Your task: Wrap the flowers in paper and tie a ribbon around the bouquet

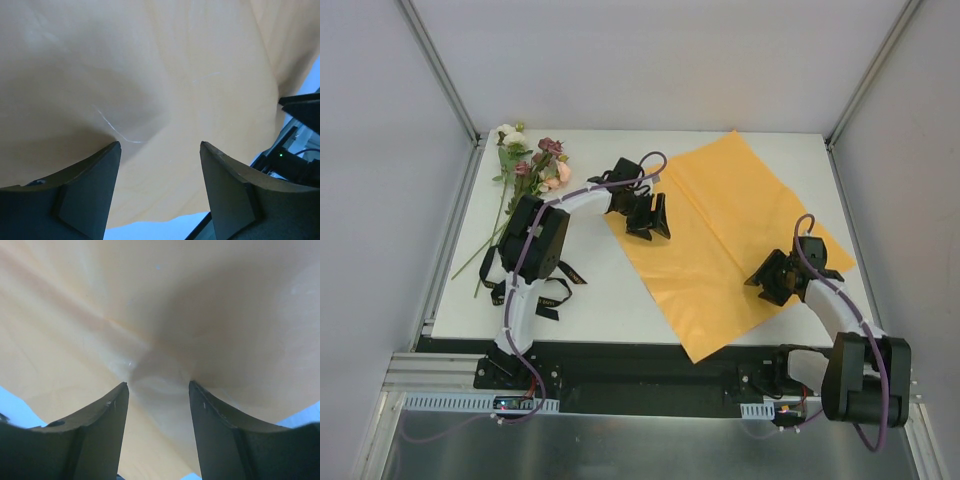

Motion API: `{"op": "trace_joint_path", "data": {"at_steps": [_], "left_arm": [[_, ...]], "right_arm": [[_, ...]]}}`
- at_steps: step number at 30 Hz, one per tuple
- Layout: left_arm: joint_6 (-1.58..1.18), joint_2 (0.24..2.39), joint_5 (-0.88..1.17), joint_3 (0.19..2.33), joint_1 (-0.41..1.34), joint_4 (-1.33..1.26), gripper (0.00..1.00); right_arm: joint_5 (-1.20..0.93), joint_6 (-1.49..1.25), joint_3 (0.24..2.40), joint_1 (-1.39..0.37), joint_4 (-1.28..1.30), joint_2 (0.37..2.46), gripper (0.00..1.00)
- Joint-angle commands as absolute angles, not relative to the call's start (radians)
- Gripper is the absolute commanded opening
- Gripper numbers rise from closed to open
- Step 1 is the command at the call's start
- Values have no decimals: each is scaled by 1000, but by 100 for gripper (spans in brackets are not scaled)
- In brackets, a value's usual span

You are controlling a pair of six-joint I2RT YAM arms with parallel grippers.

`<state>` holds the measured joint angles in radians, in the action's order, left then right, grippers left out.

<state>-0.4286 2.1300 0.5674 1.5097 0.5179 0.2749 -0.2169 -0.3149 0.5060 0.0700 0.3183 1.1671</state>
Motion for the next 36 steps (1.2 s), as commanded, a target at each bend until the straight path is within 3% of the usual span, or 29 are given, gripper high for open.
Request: {"op": "trace_joint_path", "data": {"at_steps": [1,8,12,13,16,17,18,20,21,23,26,29,31,34,36], "left_arm": [[-452,2275,643,1649,522,296,66],[-453,2329,660,1776,520,324,68],[-391,2184,649,1761,520,391,77],[-374,2146,641,1752,520,402,79],[-319,2010,653,1744,505,491,87],[-295,1976,660,1737,496,511,89],[-285,1907,661,1727,468,547,97],[-243,1840,605,1694,424,598,99],[-224,1768,566,1674,401,626,99],[-168,1698,444,1587,315,670,90],[-152,1615,284,1472,190,715,71],[-132,1565,114,1367,111,707,69],[-118,1568,8,1342,71,704,70],[-39,1633,-60,1344,14,703,83],[53,1713,-96,1377,-18,736,86]], "right_arm": [[-221,-397,427,75,384,1083,55],[-247,-338,502,74,396,1123,56],[-206,-229,552,2,454,1048,60],[-192,-209,560,-20,463,1033,67],[-186,-121,615,-83,479,1025,75],[-186,-109,650,-101,482,1040,75],[-186,-100,666,-136,477,1084,76],[-198,-81,716,-169,459,1139,76],[-199,-77,735,-198,459,1205,76],[-207,-71,771,-233,465,1265,76],[-253,-66,805,-313,422,1345,76],[-282,-89,833,-397,397,1396,76],[-299,-100,833,-420,382,1401,76],[-295,-89,828,-422,385,1367,76],[-298,-71,824,-422,394,1309,76]]}}
